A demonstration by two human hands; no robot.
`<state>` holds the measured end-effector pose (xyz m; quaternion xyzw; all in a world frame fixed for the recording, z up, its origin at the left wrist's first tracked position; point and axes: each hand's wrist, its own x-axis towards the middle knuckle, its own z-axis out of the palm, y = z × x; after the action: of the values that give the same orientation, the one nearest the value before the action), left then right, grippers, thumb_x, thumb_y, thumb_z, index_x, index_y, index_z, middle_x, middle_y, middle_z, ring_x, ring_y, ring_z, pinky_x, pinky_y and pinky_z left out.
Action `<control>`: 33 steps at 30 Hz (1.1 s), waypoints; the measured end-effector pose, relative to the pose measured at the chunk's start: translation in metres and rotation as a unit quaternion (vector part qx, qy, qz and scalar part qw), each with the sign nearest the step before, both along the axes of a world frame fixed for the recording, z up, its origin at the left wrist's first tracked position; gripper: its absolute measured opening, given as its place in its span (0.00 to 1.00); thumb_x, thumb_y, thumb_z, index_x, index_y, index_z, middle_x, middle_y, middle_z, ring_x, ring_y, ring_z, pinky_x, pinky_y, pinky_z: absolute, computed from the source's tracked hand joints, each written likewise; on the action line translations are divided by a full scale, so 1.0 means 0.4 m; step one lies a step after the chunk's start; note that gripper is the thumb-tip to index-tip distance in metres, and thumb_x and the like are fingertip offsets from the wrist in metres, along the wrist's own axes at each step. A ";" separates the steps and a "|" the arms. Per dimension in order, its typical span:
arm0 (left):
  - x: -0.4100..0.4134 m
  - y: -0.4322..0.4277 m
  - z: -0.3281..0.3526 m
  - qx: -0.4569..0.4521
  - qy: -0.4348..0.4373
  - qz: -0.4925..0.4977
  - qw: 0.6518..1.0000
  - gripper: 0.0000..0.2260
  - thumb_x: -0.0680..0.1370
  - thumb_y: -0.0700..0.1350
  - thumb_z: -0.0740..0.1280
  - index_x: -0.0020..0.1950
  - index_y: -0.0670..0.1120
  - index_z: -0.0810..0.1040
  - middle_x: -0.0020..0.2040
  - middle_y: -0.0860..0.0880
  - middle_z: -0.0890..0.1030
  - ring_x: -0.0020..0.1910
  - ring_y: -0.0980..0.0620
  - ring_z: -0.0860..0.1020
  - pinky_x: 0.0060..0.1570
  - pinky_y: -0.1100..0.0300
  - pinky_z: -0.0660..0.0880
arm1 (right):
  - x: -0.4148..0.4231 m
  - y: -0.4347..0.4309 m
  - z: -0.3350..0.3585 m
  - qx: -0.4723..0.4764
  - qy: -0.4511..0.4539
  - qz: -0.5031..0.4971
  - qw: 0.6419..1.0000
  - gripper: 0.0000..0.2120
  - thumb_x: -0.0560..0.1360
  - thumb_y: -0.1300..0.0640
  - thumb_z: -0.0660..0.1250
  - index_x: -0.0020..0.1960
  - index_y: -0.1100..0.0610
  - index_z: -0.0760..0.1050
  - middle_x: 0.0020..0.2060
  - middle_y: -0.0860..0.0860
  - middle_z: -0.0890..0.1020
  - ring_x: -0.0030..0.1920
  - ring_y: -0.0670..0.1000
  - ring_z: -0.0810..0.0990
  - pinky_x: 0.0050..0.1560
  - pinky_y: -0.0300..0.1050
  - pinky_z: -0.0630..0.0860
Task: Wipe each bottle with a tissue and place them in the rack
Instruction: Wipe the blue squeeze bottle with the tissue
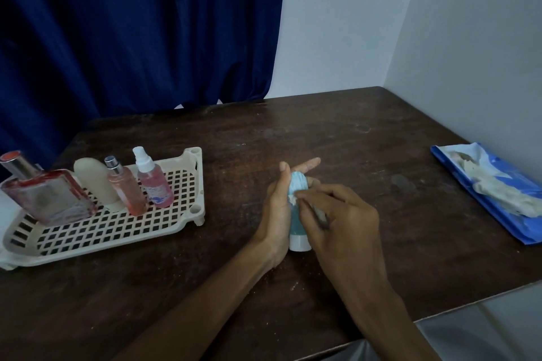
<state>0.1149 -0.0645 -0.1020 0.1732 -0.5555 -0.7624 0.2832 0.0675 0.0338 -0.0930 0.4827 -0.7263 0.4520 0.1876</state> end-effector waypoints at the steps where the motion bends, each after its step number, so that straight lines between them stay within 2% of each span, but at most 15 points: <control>1: 0.002 0.001 -0.001 -0.016 -0.009 0.003 1.000 0.26 0.84 0.60 0.48 0.66 0.49 0.79 0.43 0.48 0.82 0.44 0.51 0.82 0.48 0.58 0.80 | 0.001 -0.009 0.006 0.004 0.003 -0.006 1.000 0.05 0.72 0.64 0.75 0.47 0.58 0.85 0.43 0.50 0.84 0.42 0.44 0.81 0.45 0.28 0.73; 3: 0.006 0.004 0.001 -0.021 -0.011 0.003 1.000 0.25 0.84 0.59 0.48 0.67 0.50 0.78 0.42 0.49 0.82 0.45 0.52 0.82 0.49 0.59 0.80 | 0.006 -0.016 0.009 0.004 0.004 -0.003 1.000 0.06 0.72 0.64 0.75 0.48 0.58 0.85 0.44 0.50 0.83 0.43 0.44 0.81 0.46 0.28 0.73; 8: 0.003 -0.001 0.012 0.035 0.019 -0.016 0.999 0.24 0.83 0.60 0.52 0.70 0.49 0.75 0.40 0.48 0.77 0.39 0.53 0.76 0.47 0.57 0.77 | 0.010 0.016 -0.014 0.000 0.005 0.029 1.000 0.06 0.72 0.61 0.73 0.48 0.57 0.86 0.44 0.49 0.83 0.43 0.43 0.81 0.48 0.29 0.75; 11: 0.000 -0.002 0.008 0.016 0.017 -0.017 1.000 0.23 0.82 0.60 0.53 0.70 0.49 0.75 0.39 0.49 0.77 0.38 0.53 0.77 0.45 0.58 0.78 | -0.007 0.015 0.002 -0.014 -0.015 0.020 1.000 0.05 0.73 0.62 0.74 0.48 0.57 0.85 0.44 0.49 0.83 0.42 0.44 0.81 0.44 0.32 0.77; 13: 0.002 0.000 0.005 -0.007 0.009 -0.019 1.000 0.24 0.82 0.60 0.53 0.69 0.51 0.76 0.41 0.48 0.80 0.42 0.52 0.81 0.48 0.58 0.79 | -0.013 -0.001 0.018 -0.021 -0.016 0.008 1.000 0.05 0.73 0.64 0.74 0.48 0.58 0.85 0.44 0.50 0.83 0.42 0.45 0.82 0.43 0.35 0.79; 17: 0.006 0.002 0.008 -0.022 0.001 -0.014 1.000 0.23 0.83 0.60 0.52 0.68 0.51 0.78 0.42 0.47 0.82 0.44 0.51 0.82 0.49 0.58 0.80 | -0.001 -0.008 0.019 -0.021 -0.021 0.020 0.999 0.05 0.73 0.64 0.74 0.48 0.58 0.85 0.45 0.50 0.83 0.43 0.44 0.82 0.44 0.36 0.79; 22: 0.001 0.000 0.009 -0.015 0.010 -0.015 1.000 0.22 0.82 0.59 0.54 0.68 0.52 0.77 0.39 0.49 0.78 0.38 0.53 0.78 0.46 0.58 0.78 | -0.009 0.017 0.003 -0.030 -0.029 0.010 0.999 0.06 0.72 0.65 0.75 0.48 0.58 0.85 0.44 0.50 0.83 0.42 0.44 0.82 0.45 0.34 0.77; 24: 0.000 0.001 0.003 -0.034 0.004 -0.011 0.999 0.22 0.83 0.58 0.52 0.69 0.52 0.76 0.40 0.49 0.81 0.42 0.52 0.81 0.49 0.58 0.78 | -0.019 0.005 0.017 -0.034 -0.029 -0.003 0.999 0.05 0.73 0.65 0.74 0.48 0.59 0.85 0.43 0.50 0.83 0.41 0.43 0.81 0.45 0.31 0.77; 26: 0.000 0.004 0.000 -0.044 0.003 -0.007 0.999 0.22 0.84 0.57 0.51 0.70 0.50 0.76 0.46 0.45 0.84 0.49 0.49 0.83 0.54 0.58 0.78 | -0.022 -0.011 0.032 -0.038 -0.032 -0.010 0.999 0.05 0.73 0.65 0.74 0.48 0.59 0.85 0.43 0.50 0.83 0.41 0.40 0.79 0.46 0.26 0.74; 28: 0.002 0.005 -0.004 -0.045 0.003 0.001 0.999 0.23 0.84 0.57 0.51 0.69 0.50 0.76 0.47 0.43 0.84 0.52 0.48 0.83 0.55 0.57 0.78 | -0.018 -0.018 0.040 -0.042 -0.044 0.001 0.998 0.05 0.74 0.65 0.73 0.48 0.58 0.85 0.43 0.49 0.83 0.41 0.39 0.79 0.47 0.24 0.72; 31: 0.000 0.005 -0.004 -0.040 0.002 0.002 0.999 0.22 0.84 0.58 0.51 0.68 0.53 0.77 0.48 0.40 0.83 0.51 0.47 0.83 0.57 0.53 0.78 | -0.015 -0.006 0.029 -0.044 -0.047 0.014 0.998 0.06 0.73 0.64 0.74 0.50 0.57 0.85 0.44 0.49 0.84 0.41 0.40 0.81 0.46 0.28 0.76; 33: -0.004 0.004 -0.003 -0.041 0.001 0.001 0.999 0.22 0.83 0.59 0.51 0.68 0.55 0.78 0.45 0.42 0.83 0.50 0.48 0.82 0.59 0.51 0.77 | -0.026 0.001 0.021 -0.039 -0.042 0.011 0.998 0.06 0.73 0.64 0.75 0.50 0.57 0.85 0.44 0.49 0.84 0.41 0.41 0.81 0.45 0.31 0.78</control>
<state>0.1135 -0.0628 -0.1030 0.1610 -0.5859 -0.7386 0.2919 0.0573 0.0341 -0.0844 0.4632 -0.7101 0.5020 0.1710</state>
